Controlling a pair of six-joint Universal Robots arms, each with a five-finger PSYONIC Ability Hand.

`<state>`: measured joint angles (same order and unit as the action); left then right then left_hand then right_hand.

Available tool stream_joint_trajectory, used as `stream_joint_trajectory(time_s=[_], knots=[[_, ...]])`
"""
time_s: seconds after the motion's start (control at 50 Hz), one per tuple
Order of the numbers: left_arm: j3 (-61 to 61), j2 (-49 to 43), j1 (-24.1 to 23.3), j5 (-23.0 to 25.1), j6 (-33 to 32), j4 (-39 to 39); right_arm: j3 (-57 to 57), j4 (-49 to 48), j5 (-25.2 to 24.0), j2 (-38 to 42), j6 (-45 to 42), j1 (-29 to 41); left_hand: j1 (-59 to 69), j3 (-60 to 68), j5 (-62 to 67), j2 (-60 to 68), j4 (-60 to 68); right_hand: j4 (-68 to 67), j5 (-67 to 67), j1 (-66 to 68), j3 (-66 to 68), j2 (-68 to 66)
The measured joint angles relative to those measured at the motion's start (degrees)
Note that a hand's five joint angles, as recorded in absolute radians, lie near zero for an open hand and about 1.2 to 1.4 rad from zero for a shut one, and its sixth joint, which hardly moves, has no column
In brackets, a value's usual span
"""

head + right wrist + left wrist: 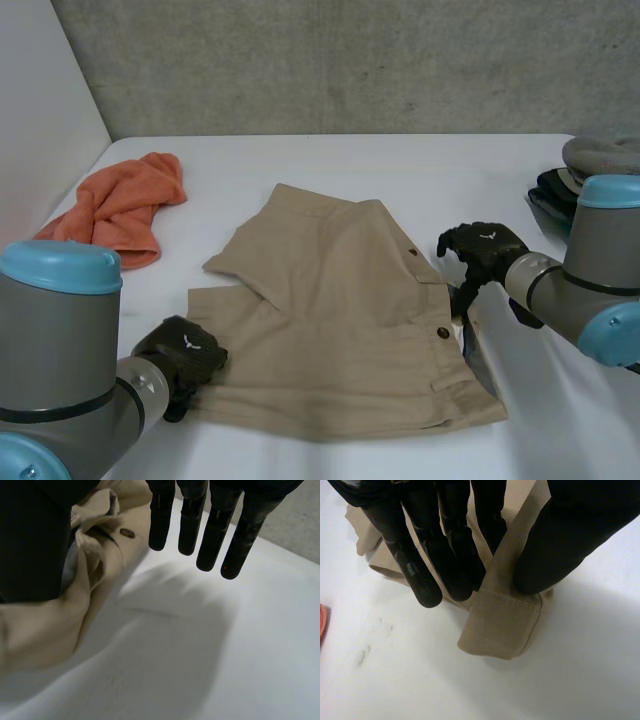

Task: Fold the laundry.

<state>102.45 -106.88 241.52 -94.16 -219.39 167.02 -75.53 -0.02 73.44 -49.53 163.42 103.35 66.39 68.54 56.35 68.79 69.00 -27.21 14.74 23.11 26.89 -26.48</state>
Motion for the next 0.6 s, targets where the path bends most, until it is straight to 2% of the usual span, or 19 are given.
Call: stream_joint_trajectory(time_s=[0.28, 0.52, 0.54, 0.56, 0.6], knots=[[0.95, 0.16, 0.15, -0.12, 0.25, -0.03, 7.25, -1.45, 0.26, 3.95, 5.29, 3.11, 0.0, 0.0, 0.0, 0.0, 0.0, -2.22, 3.27, 1.71, 2.61, -2.82], [1.22, 0.18, 0.42, -1.11, 0.28, -0.05, 12.36, -1.46, 0.43, 8.53, 5.52, 3.39, 0.0, 0.0, 0.0, 0.0, 0.0, -5.73, 4.81, 5.15, 6.28, -6.78], [1.27, 0.18, 0.45, -1.87, 0.28, -0.05, 14.34, -1.62, 0.61, 10.38, 5.62, 3.33, 0.0, 0.0, 0.0, 0.0, 0.0, -13.58, 10.59, 12.21, 14.01, -14.45], [1.28, 0.18, 0.45, -1.98, 0.28, -0.04, 14.61, -1.65, 0.73, 10.57, 5.68, 3.32, 0.0, 0.0, 0.0, 0.0, 0.0, -13.58, 10.59, 12.21, 14.01, -14.45], [1.34, 0.18, 0.47, -2.38, 0.27, -0.04, 16.25, -1.92, 2.16, 11.43, 6.31, 3.24, 0.0, 0.0, 0.0, 0.0, 0.0, -24.53, 18.7, 21.57, 24.89, -25.54]])
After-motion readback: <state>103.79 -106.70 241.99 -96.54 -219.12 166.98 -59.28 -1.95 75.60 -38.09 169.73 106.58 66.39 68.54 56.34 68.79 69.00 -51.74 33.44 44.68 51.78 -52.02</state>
